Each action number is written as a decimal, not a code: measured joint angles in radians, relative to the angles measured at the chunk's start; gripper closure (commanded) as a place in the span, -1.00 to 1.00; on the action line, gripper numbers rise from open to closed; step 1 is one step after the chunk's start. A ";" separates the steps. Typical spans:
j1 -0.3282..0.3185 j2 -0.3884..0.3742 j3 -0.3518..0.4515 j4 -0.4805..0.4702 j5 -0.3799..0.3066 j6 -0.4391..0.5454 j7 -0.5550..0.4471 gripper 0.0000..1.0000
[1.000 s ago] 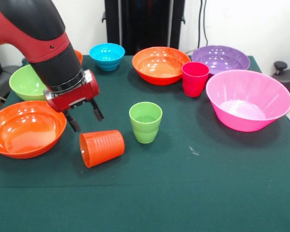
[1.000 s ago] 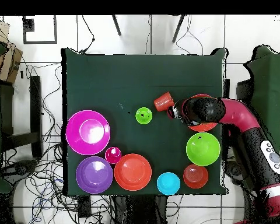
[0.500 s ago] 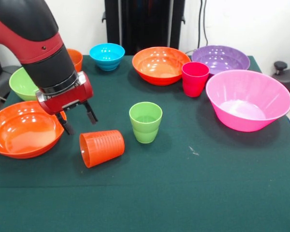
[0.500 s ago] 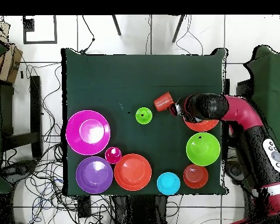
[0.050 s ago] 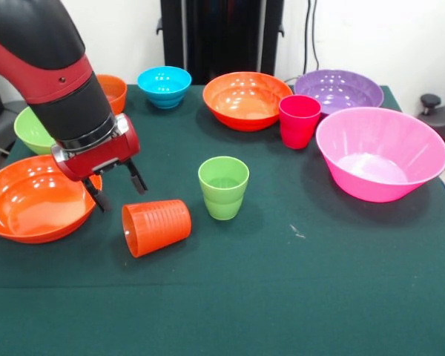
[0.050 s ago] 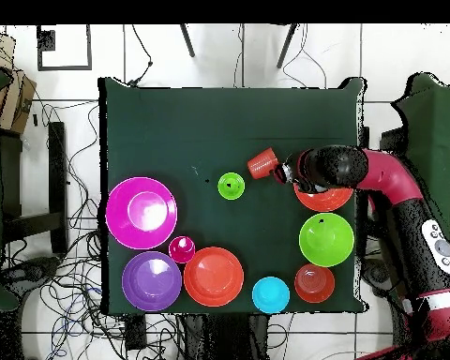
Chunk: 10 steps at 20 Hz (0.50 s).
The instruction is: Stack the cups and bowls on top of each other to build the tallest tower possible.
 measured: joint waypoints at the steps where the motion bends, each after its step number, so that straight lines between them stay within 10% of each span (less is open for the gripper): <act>1: 0.001 0.005 0.000 -0.004 0.000 0.000 0.000 -1.00; 10: 0.007 0.034 0.002 -0.028 0.010 0.003 0.000 -1.00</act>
